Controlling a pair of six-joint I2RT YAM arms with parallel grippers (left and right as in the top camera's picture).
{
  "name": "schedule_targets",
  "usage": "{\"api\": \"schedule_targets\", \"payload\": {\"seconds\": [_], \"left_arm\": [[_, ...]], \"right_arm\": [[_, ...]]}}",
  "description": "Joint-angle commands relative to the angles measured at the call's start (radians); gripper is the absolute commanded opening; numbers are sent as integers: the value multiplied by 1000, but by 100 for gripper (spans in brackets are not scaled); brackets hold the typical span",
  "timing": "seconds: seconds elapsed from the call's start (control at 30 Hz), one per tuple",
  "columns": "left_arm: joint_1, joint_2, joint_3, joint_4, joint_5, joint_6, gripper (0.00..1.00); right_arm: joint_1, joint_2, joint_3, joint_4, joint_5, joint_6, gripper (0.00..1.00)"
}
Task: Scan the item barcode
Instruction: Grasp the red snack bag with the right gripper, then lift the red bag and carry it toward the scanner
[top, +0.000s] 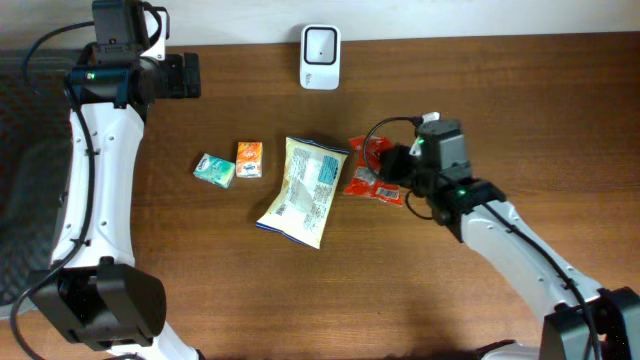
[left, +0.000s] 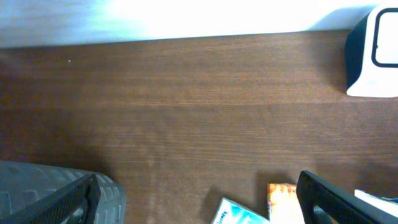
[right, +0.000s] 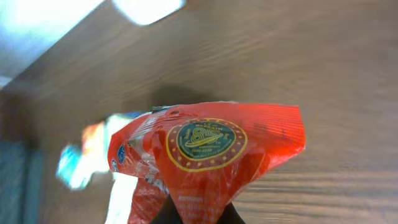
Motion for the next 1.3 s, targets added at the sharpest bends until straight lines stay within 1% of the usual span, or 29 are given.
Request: {"api": "schedule_targets", "payload": {"seconds": [0.0,0.07,0.13,0.23,0.3,0.33,0.37,0.4,0.43,0.47,0.5,0.57,0.6,0.67,0.73,0.77,0.87,0.93,0.97,1.0,1.1,1.27], "left_arm": [[0,-20,2,2,10,-3,99],[0,-20,2,2,10,-3,99],[0,-20,2,2,10,-3,99],[0,-20,2,2,10,-3,99],[0,-20,2,2,10,-3,99],[0,-20,2,2,10,-3,99],[0,-20,2,2,10,-3,99],[0,-20,2,2,10,-3,99],[0,-20,2,2,10,-3,99],[0,-20,2,2,10,-3,99],[0,-20,2,2,10,-3,99],[0,-20,2,2,10,-3,99],[0,-20,2,2,10,-3,99],[0,-20,2,2,10,-3,99],[0,-20,2,2,10,-3,99],[0,-20,2,2,10,-3,99],[0,-20,2,2,10,-3,99],[0,-20,2,2,10,-3,99],[0,-20,2,2,10,-3,99],[0,-20,2,2,10,-3,99],[0,-20,2,2,10,-3,99],[0,-20,2,2,10,-3,99]], "right_arm": [[73,36,14,10,336,297,4],[92,62,14,18,389,352,4],[92,92,14,14,401,441,4],[91,142,14,-11,394,622,4],[91,171,14,-8,348,644,4],[91,180,14,-8,324,639,7],[91,188,14,-10,299,607,25],[90,189,14,-11,269,536,50],[89,186,14,-11,232,468,65],[82,174,14,-11,190,414,73],[74,156,14,-11,145,352,76],[45,109,23,-24,51,185,76],[28,88,38,-62,29,112,76],[-22,63,97,-170,-11,-80,76],[-83,68,198,-309,-72,-261,75],[-120,83,278,-396,-120,-385,75],[-183,173,518,-626,-159,-618,77],[-199,289,709,-769,-158,-780,85],[-198,354,785,-819,-159,-858,92],[-197,411,841,-852,-167,-914,99],[-199,541,900,-895,-261,-1077,99],[-201,697,900,-921,-359,-1248,99]]}}
